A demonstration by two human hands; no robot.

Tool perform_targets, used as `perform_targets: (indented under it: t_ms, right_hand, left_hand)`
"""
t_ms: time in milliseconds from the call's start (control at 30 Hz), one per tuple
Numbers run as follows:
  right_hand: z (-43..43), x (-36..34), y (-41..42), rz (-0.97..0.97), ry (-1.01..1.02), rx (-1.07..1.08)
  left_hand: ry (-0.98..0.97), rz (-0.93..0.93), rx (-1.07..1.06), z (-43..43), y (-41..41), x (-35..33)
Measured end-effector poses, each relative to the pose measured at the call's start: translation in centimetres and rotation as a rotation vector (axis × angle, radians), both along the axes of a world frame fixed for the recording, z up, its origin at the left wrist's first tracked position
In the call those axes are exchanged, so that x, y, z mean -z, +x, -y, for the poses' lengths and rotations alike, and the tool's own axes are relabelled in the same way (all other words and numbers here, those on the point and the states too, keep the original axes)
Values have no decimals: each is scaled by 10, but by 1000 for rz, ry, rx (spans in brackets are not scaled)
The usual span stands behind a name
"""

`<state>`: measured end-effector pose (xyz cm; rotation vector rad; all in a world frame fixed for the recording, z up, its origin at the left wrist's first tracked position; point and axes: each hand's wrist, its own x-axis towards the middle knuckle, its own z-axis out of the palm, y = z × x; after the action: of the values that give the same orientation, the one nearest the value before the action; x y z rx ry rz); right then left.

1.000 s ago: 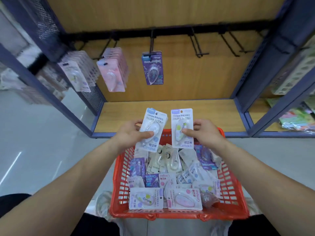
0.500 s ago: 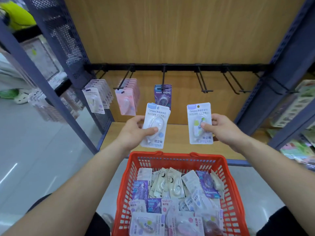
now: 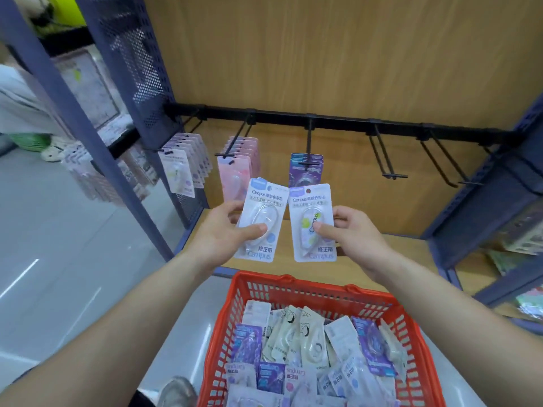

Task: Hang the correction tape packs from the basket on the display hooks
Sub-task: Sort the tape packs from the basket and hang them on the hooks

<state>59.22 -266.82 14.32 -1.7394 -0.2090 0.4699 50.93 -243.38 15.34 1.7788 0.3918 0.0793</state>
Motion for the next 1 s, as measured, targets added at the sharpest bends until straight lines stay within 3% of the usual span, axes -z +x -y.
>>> perform_targets:
  t_ms: [233, 500, 1000]
  right_hand:
    - [-145, 27, 1, 70, 4, -10]
    - [-277, 30, 32, 132, 14, -60]
    - [-326, 43, 51, 161, 23, 26]
  left_hand:
    - [50, -40, -232, -101, -53, 8]
    - [-35, -9, -387, -163, -81, 10]
    - [-118, 39, -406, -174, -80, 7]
